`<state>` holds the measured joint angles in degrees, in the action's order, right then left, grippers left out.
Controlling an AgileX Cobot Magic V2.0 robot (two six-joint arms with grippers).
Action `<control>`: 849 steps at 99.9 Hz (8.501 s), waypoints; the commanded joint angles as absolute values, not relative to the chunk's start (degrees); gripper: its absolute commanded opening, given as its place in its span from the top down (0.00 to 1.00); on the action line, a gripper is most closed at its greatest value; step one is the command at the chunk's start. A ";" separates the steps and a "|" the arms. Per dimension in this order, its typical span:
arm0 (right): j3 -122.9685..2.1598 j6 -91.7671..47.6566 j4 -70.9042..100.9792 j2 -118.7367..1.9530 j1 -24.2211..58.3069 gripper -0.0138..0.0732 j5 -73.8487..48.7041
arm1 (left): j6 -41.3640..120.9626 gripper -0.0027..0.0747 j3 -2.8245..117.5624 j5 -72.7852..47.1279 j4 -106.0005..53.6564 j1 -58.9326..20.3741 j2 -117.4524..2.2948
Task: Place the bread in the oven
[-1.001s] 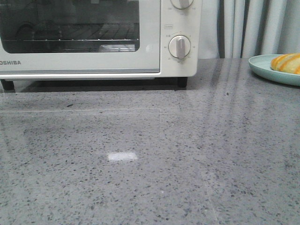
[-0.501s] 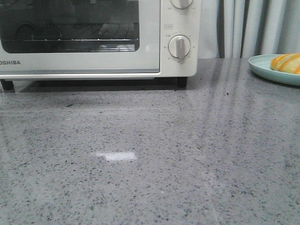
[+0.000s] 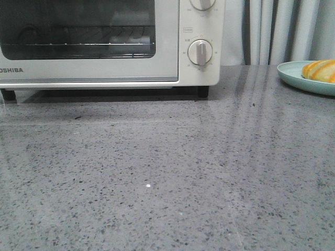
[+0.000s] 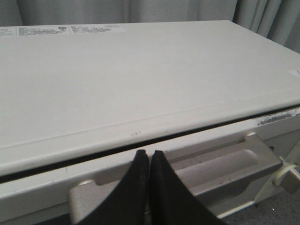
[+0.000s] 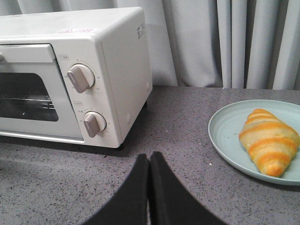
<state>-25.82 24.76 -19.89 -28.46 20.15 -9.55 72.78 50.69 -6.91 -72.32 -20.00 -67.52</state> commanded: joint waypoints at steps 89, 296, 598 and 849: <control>-27.84 24.86 -20.65 -29.76 20.18 0.92 -1.43 | 72.64 0.99 26.09 -18.43 -71.92 -20.50 -51.47; -70.69 19.90 -16.39 -89.44 -0.59 0.46 -33.98 | 72.30 0.99 26.23 -30.45 -74.19 -20.50 -23.43; -82.28 12.07 -9.68 -87.37 48.19 0.57 -24.45 | 72.30 0.99 26.23 -21.33 -79.93 -20.50 -20.11; -41.09 12.07 -31.04 -16.23 51.74 0.92 -31.95 | 0.32 0.99 0.45 -6.68 -3.15 -2.06 -1.86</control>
<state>-39.82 12.12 -29.21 -15.62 52.05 -35.71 1.09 0.15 -10.53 -2.80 -2.21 -3.33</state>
